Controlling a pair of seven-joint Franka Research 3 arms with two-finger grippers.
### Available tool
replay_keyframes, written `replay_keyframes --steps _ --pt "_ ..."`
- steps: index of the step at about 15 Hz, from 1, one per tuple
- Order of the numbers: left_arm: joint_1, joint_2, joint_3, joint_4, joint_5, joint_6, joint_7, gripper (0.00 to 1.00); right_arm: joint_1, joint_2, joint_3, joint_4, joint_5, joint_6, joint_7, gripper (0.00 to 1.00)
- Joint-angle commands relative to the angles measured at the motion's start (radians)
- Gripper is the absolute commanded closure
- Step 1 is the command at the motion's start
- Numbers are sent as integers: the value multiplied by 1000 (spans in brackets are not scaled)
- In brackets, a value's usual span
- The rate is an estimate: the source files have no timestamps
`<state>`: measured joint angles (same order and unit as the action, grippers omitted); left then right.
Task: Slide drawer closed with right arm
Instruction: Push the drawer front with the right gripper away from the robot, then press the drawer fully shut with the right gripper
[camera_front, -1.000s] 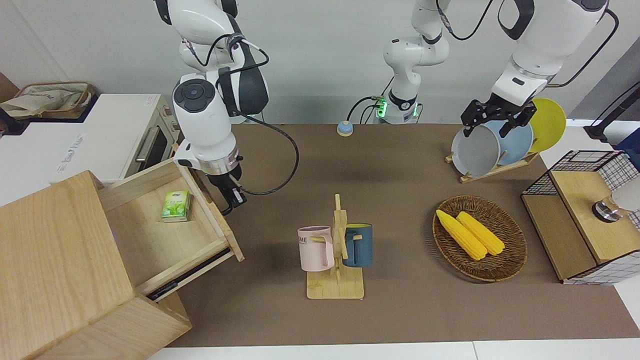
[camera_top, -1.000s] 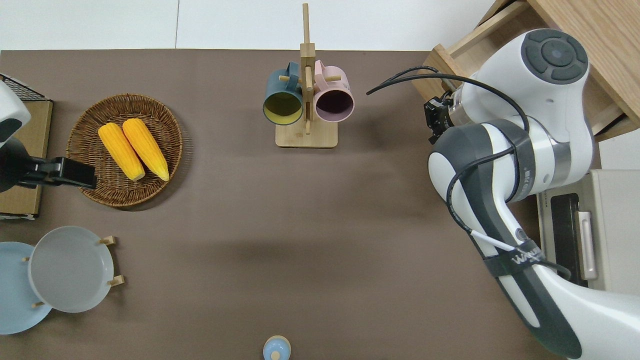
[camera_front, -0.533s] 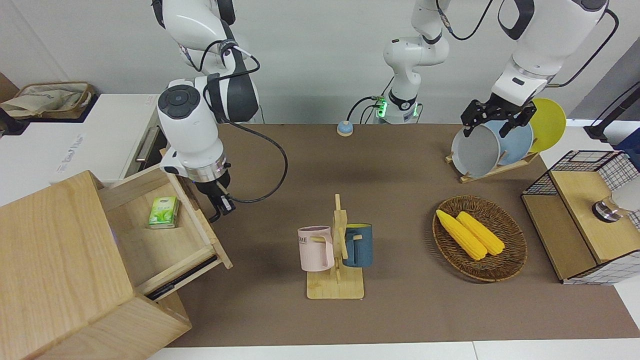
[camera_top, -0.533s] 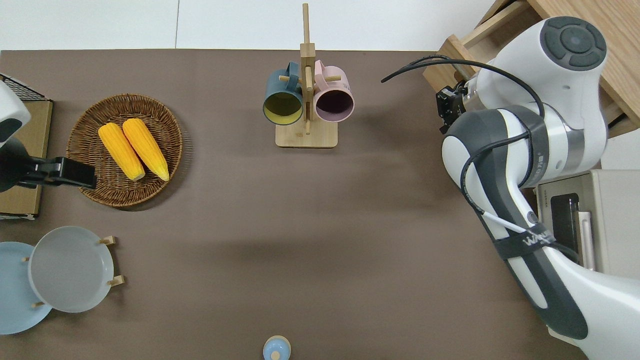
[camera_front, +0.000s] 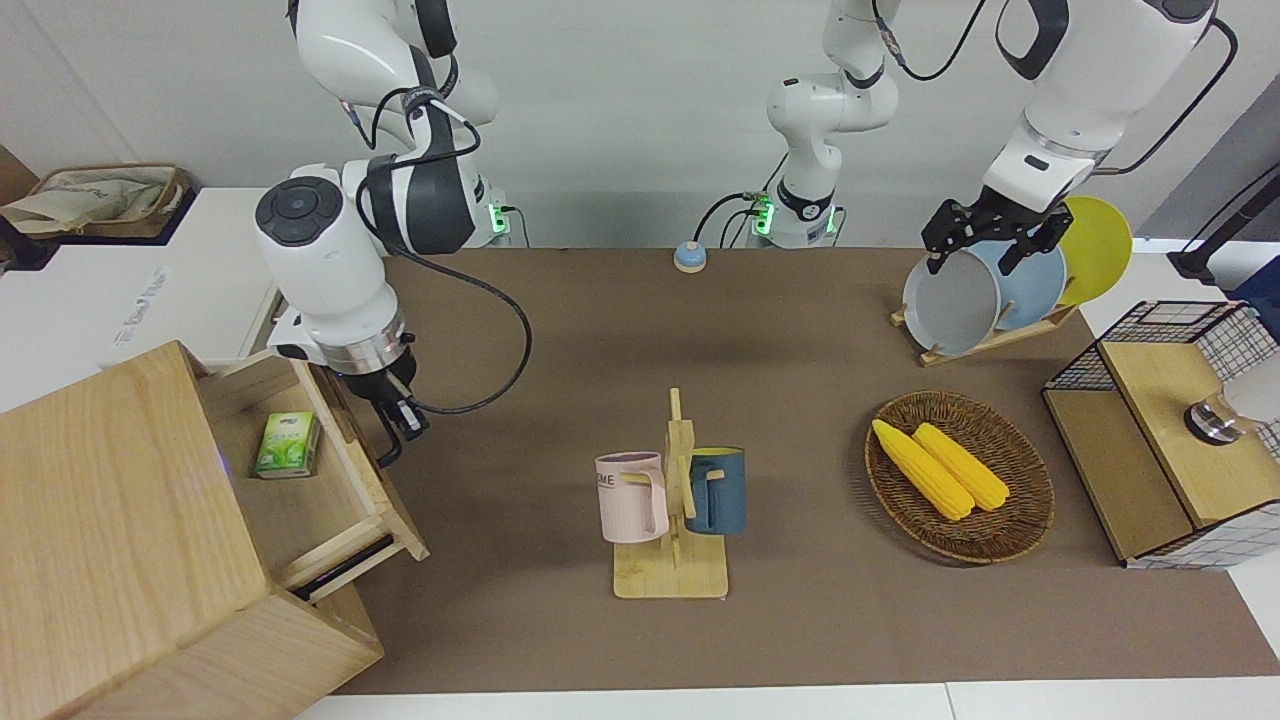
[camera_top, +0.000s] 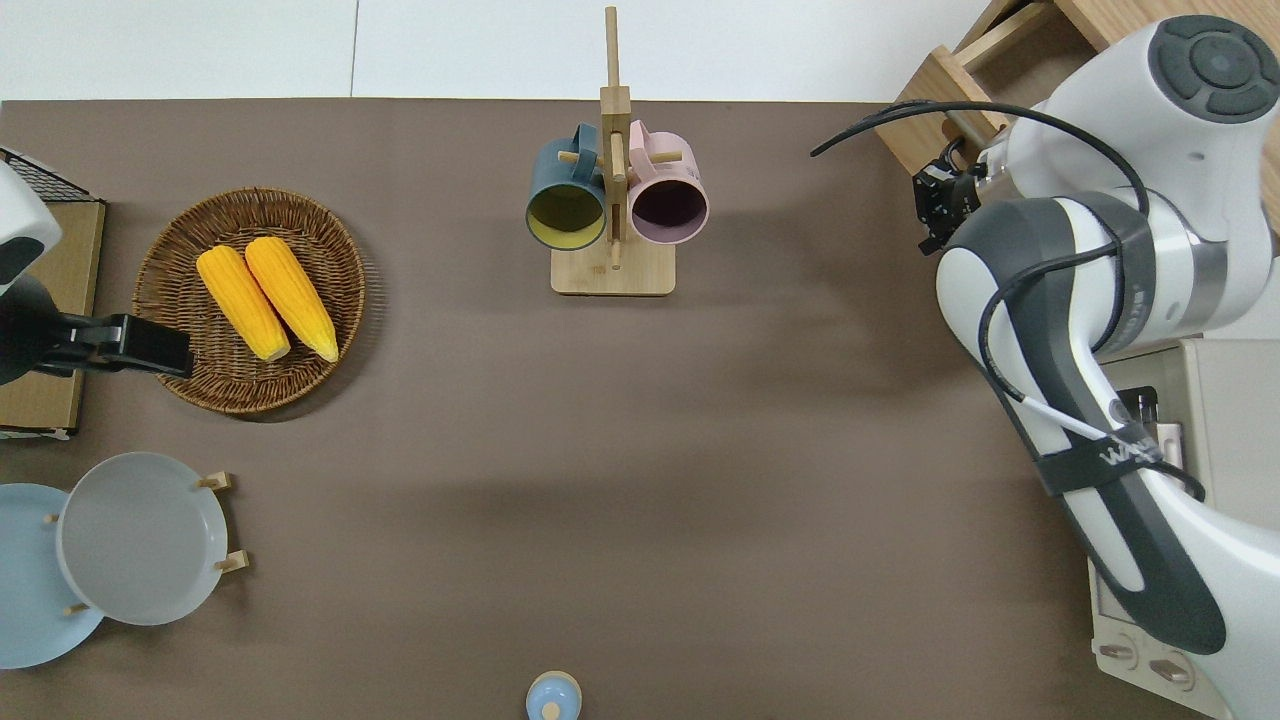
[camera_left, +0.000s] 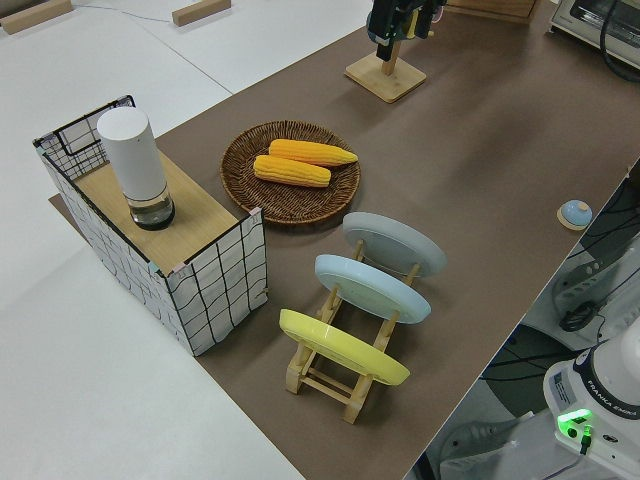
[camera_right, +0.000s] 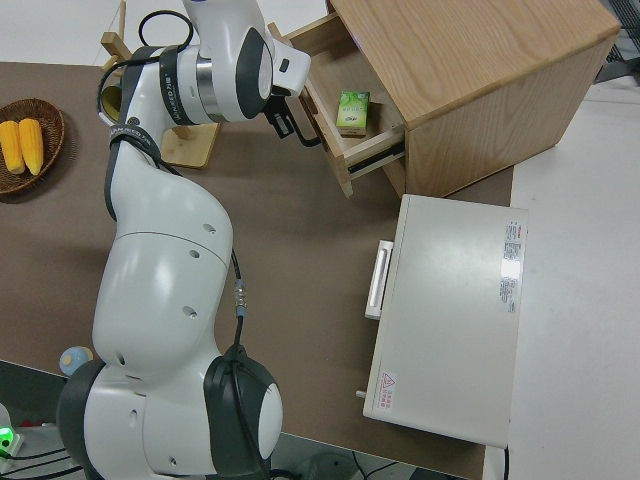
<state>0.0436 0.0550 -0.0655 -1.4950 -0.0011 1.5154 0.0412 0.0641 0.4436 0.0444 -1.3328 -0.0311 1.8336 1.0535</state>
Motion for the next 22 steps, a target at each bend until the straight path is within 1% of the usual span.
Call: replay_keyframes --steps 1,3,6,7,8,15,17,22 --pt "-5 -4 0 10 18 -18 -10 7 -52 21 25 44 -21 -11 -36 1000" --pt "-5 -4 0 10 18 -18 -10 7 -69 23 23 46 -24 -16 -81 1000" --pt "-5 -3 0 10 18 -18 -10 7 -98 23 23 46 -65 -27 -173 1000" --pt "-5 -4 0 10 18 -18 -10 7 -99 23 22 47 -70 -28 -191 1000" --pt "-5 -3 0 10 18 -18 -10 7 -108 24 23 55 -72 -30 -205 1000" --pt "-5 -4 0 10 18 -18 -10 7 -174 27 26 83 -79 -30 -279 1000" --pt "-5 -4 0 10 18 -18 -10 7 -179 33 25 89 -79 -30 -296 1000" --pt "-5 -4 0 10 18 -18 -10 7 -185 35 25 92 -79 -28 -297 1000"
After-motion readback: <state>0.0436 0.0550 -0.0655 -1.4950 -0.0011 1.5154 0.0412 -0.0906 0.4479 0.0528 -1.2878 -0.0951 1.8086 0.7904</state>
